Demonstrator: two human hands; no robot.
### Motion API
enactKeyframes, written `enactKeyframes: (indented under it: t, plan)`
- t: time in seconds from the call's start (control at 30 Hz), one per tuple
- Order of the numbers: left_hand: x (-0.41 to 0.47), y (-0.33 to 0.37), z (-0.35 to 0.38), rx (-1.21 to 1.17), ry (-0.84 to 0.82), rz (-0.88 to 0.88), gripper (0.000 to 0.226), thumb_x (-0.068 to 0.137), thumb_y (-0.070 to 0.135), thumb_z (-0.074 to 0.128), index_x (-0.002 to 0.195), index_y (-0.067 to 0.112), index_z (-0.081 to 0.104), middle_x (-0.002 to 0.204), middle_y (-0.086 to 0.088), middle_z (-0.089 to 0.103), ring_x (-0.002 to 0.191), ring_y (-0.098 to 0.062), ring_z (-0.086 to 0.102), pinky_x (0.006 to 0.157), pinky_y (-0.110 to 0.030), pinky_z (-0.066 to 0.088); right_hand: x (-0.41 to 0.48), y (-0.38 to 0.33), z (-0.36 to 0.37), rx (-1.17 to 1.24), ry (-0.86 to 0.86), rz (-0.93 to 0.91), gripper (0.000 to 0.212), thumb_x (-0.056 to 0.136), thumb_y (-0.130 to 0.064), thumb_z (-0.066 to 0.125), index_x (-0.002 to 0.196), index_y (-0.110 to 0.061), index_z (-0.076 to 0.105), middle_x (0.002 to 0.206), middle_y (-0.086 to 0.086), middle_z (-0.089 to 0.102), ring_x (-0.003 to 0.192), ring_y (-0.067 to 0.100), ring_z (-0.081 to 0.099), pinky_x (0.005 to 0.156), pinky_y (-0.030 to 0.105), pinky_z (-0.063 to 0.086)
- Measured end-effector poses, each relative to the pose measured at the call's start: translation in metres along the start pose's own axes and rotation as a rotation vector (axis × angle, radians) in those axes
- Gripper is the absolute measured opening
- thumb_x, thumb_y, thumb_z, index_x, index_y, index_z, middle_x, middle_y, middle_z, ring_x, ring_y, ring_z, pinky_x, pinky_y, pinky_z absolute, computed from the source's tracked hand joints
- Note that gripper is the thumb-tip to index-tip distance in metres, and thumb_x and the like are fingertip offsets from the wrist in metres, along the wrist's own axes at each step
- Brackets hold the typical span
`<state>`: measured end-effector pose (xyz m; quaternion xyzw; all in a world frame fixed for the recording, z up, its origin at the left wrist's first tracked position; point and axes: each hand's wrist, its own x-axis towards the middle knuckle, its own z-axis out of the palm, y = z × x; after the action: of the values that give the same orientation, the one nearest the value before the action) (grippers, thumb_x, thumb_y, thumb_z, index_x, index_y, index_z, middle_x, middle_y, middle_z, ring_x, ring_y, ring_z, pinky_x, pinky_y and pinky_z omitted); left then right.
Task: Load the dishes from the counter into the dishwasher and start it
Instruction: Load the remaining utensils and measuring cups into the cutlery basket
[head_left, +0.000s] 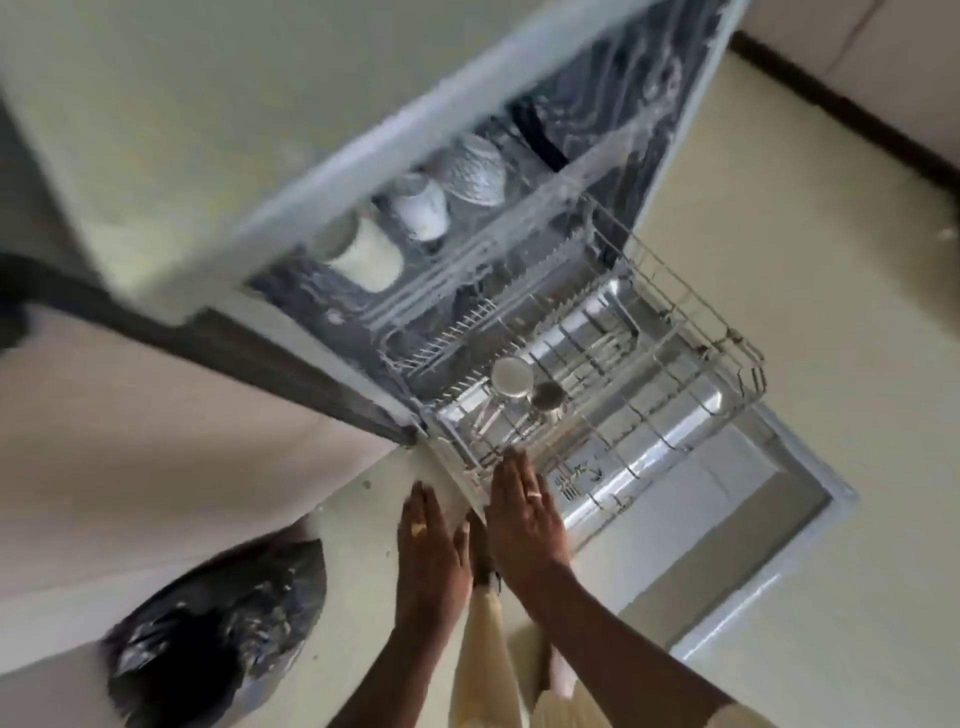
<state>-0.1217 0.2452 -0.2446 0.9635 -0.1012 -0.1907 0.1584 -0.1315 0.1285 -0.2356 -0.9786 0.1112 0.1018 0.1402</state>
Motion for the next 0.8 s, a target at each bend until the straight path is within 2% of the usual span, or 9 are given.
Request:
enactKeyframes:
  t: [0.07, 0.1, 0.2, 0.37, 0.5, 0.57, 0.67, 0.8]
  plan:
    - [-0.031, -0.005, -0.027, -0.037, 0.033, -0.108, 0.063, 0.094, 0.024, 0.051, 0.143, -0.006, 0.024, 0.148, -0.025, 0.029, 0.137, -0.035, 0.031, 0.114, -0.038, 0.029, -0.018, -0.027, -0.028, 0.011, 0.047, -0.116, 0.055, 0.069, -0.016, 0.078, 0.119, 0.001, 0.061, 0.128, 0.015, 0.058, 0.120, 0.024, 0.055, 0.098, 0.036, 0.047]
    - [-0.046, -0.009, -0.042, -0.052, 0.053, -0.157, 0.064, 0.097, 0.028, 0.045, 0.146, -0.002, 0.016, 0.153, -0.020, 0.020, 0.142, -0.031, 0.022, 0.117, -0.034, 0.020, -0.027, -0.041, -0.042, -0.009, 0.045, -0.168, 0.056, 0.067, -0.018, 0.080, 0.117, 0.000, 0.063, 0.125, 0.014, 0.060, 0.116, 0.023, 0.058, 0.094, 0.036, 0.051]
    - [-0.091, -0.028, -0.087, -0.138, 0.177, -0.302, 0.064, 0.099, 0.035, 0.033, 0.149, 0.008, 0.001, 0.158, -0.011, 0.000, 0.146, -0.022, 0.002, 0.118, -0.029, 0.003, -0.053, -0.091, -0.080, -0.085, 0.028, -0.339, 0.060, 0.068, -0.028, 0.081, 0.117, 0.000, 0.063, 0.122, 0.015, 0.061, 0.113, 0.024, 0.060, 0.090, 0.036, 0.053]
    - [-0.154, -0.059, -0.153, -0.174, 0.329, -0.479, 0.061, 0.101, 0.037, 0.025, 0.149, 0.010, -0.002, 0.158, -0.009, -0.008, 0.146, -0.020, -0.006, 0.115, -0.024, -0.008, -0.090, -0.170, -0.128, -0.186, -0.008, -0.621, 0.060, 0.067, -0.033, 0.081, 0.115, -0.001, 0.065, 0.121, 0.015, 0.062, 0.114, 0.024, 0.060, 0.093, 0.036, 0.049]
    - [-0.192, -0.092, -0.186, -0.039, 0.344, -0.642, 0.060, 0.102, 0.035, 0.016, 0.148, 0.006, -0.009, 0.154, -0.013, -0.020, 0.145, -0.026, -0.011, 0.116, -0.035, -0.010, -0.108, -0.225, -0.145, -0.210, -0.016, -0.822, 0.062, 0.062, -0.027, 0.084, 0.115, -0.002, 0.065, 0.122, 0.014, 0.062, 0.112, 0.024, 0.061, 0.093, 0.035, 0.048]
    - [-0.199, -0.112, -0.210, -0.071, 0.438, -0.703, 0.060, 0.102, 0.036, 0.020, 0.149, 0.007, -0.004, 0.156, -0.010, -0.013, 0.146, -0.024, -0.007, 0.116, -0.036, -0.008, -0.106, -0.256, -0.153, -0.218, 0.029, -0.933, 0.063, 0.056, -0.022, 0.087, 0.112, -0.001, 0.067, 0.119, 0.015, 0.064, 0.108, 0.024, 0.064, 0.088, 0.036, 0.052]
    - [-0.204, -0.151, -0.256, -0.250, 0.621, -0.782, 0.061, 0.100, 0.034, 0.034, 0.149, 0.009, 0.010, 0.158, -0.006, 0.005, 0.146, -0.019, 0.004, 0.116, -0.031, -0.005, -0.099, -0.308, -0.167, -0.192, 0.118, -1.044, 0.048, 0.065, -0.023, 0.079, 0.106, -0.001, 0.070, 0.115, 0.012, 0.066, 0.104, 0.023, 0.066, 0.081, 0.036, 0.055]
    - [-0.203, -0.204, -0.307, -0.255, 0.679, -0.790, 0.063, 0.100, 0.036, 0.032, 0.149, 0.007, 0.006, 0.158, -0.008, 0.001, 0.146, -0.023, 0.001, 0.117, -0.033, -0.003, -0.082, -0.376, -0.186, -0.212, 0.167, -1.113, 0.064, 0.051, -0.030, 0.089, 0.106, -0.002, 0.070, 0.114, 0.012, 0.067, 0.104, 0.023, 0.065, 0.080, 0.034, 0.057]
